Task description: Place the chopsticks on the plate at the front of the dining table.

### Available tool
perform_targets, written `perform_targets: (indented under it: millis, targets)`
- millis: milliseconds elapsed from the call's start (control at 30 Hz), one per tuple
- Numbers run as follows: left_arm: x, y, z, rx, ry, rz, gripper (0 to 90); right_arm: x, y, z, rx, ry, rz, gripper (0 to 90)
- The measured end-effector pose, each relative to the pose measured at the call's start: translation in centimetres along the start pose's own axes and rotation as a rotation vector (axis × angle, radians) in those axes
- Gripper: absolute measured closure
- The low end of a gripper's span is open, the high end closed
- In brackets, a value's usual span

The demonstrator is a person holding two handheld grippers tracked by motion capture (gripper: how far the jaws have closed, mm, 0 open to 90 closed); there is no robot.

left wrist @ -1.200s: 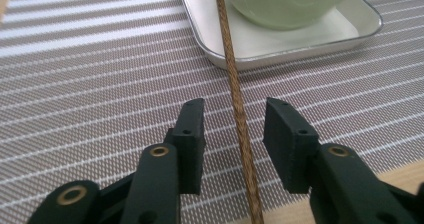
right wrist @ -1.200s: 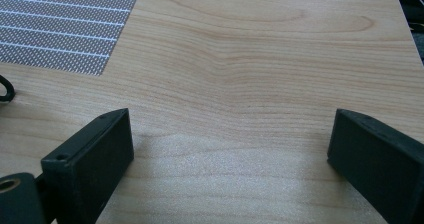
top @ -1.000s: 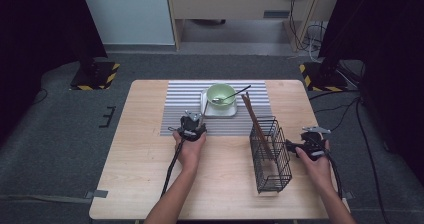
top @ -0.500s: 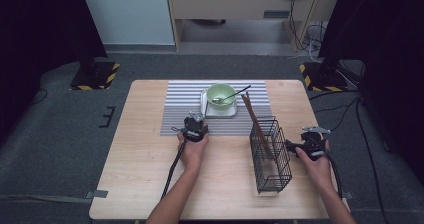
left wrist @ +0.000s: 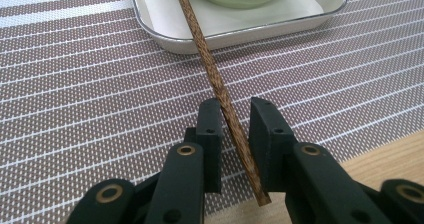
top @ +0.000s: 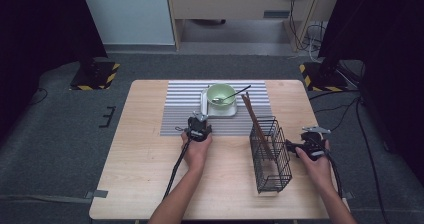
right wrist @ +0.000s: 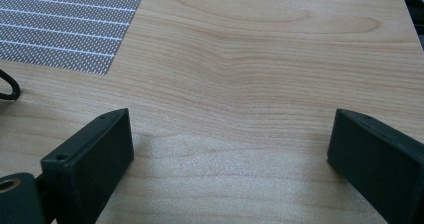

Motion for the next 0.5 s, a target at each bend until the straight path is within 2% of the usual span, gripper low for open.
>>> perform_targets:
  millis: [167,500]
  targets:
    - [0.17,0.28,0.18,0.005,0.014,-0.005,74.9,0.00,0.00,0.00,0.000,0.000,0.000,4.5]
    - [0.93,0.69,0.24,0.011,-0.005,-0.034,73.8,0.00,0.00,0.00,0.000,0.000,0.000,4.6]
Point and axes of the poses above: each handheld gripper's, and its own axes: y roughly forward along the jaws, x roughly out of its top, z roughly to its left, the point moved 10 cm from there along y, roughly forward along the jaws, and after that the axes turned 3 degrees about y, right-handed, at the moved point
